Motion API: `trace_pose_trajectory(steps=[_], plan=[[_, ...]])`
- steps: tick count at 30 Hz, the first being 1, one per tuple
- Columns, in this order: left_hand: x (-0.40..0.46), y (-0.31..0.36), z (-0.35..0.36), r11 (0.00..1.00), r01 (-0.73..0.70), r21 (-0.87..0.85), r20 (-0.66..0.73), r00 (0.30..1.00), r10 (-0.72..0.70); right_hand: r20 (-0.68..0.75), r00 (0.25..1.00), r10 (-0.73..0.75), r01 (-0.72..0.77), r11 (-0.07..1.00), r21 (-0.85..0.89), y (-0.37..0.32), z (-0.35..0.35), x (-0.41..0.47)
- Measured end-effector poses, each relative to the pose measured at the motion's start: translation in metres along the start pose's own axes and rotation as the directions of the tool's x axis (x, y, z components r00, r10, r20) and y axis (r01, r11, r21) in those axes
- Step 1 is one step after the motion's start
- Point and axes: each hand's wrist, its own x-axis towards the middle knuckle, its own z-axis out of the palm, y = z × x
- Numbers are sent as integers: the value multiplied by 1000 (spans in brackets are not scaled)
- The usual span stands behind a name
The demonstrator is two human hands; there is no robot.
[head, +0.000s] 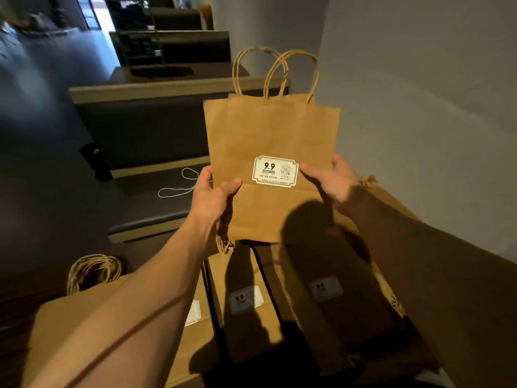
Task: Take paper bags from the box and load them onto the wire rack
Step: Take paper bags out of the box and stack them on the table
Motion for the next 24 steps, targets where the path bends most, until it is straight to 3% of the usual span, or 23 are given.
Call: trace_pose_trajectory(steps=[5,9,12,16,19,24], plan=[[-22,-22,-81,997,30,-77,-151,988,-41,66,996,57,-55,998,-31,26,81,-15],[-43,-51,-150,998,57,2,-324,945,-54,150,988,33,-12,991,-136,60,127,-35],[-62,-61,-198,995,98,-1,-383,919,-91,201,969,142,-116,984,-139,79,157,-44],[-74,-71,-241,986,126,-108,-373,914,-158,316,879,357,-291,926,-239,96,188,-57],[-79,-78,-258,972,169,-163,-329,920,-215,407,807,428,-379,904,-199,129,210,-61],[-97,-95,-288,939,299,-171,-169,930,-327,411,834,369,-310,929,-205,115,245,-102]])
